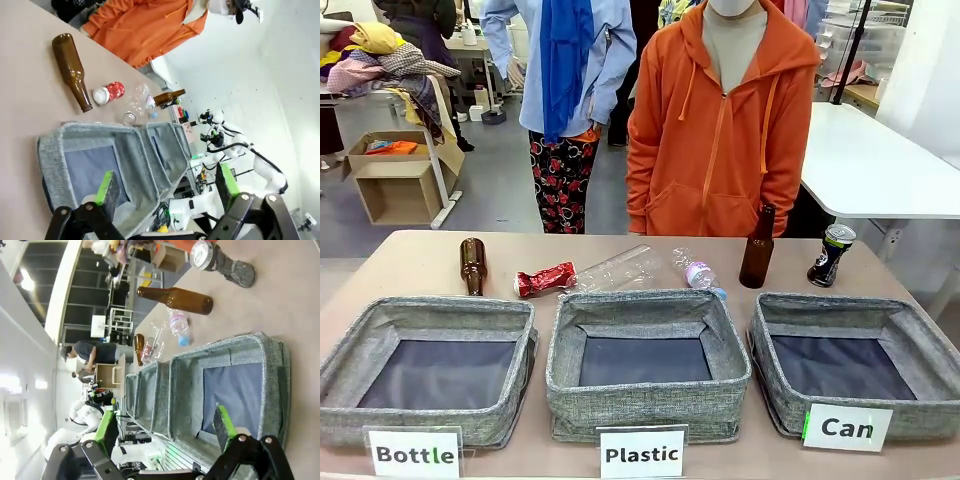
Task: Sort the can waste into the basket.
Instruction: Pick up the can waste from the table and place it in the right Fabric basket.
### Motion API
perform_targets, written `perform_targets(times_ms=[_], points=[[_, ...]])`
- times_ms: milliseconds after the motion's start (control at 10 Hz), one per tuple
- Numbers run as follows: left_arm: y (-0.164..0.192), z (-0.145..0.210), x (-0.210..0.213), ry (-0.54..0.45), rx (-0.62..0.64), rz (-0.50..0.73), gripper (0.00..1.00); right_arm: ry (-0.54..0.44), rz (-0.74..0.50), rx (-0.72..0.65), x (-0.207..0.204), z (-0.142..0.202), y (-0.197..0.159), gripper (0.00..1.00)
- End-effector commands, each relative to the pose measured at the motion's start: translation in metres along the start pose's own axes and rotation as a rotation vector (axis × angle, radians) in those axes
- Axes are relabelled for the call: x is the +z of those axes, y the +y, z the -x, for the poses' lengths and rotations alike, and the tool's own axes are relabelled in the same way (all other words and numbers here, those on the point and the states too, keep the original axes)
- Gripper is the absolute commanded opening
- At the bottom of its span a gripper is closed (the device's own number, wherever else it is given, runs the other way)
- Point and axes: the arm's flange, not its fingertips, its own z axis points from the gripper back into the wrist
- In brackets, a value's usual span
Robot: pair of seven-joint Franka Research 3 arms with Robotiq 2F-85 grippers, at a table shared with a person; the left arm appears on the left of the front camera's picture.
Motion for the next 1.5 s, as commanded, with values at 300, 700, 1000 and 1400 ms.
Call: perform_targets(times_ms=[300,700,1000,1400], points=[[-0.013,-0.001,-0.003,0.075,-0.033,-0.027,1.0,0.045,-0.011,0.056,-0.009,0.001,0.019,1.0],[-0.013,-0.001,-0.003,0.075,-0.033,-0.027,1.0,0.052,0.005,0.032,-0.011,0.002,0.018,1.0],[-0.013,-0.001,-0.003,0.075,-0.033,-0.027,1.0,-0.013,0.235,0.547,-0.051,-0.034,0.016,1.0],[-0.013,-0.001,-0.003,0.075,-0.033,-0.027,1.0,-0.064,0.452,1.155,-0.106,-0.036,0.022,1.0]])
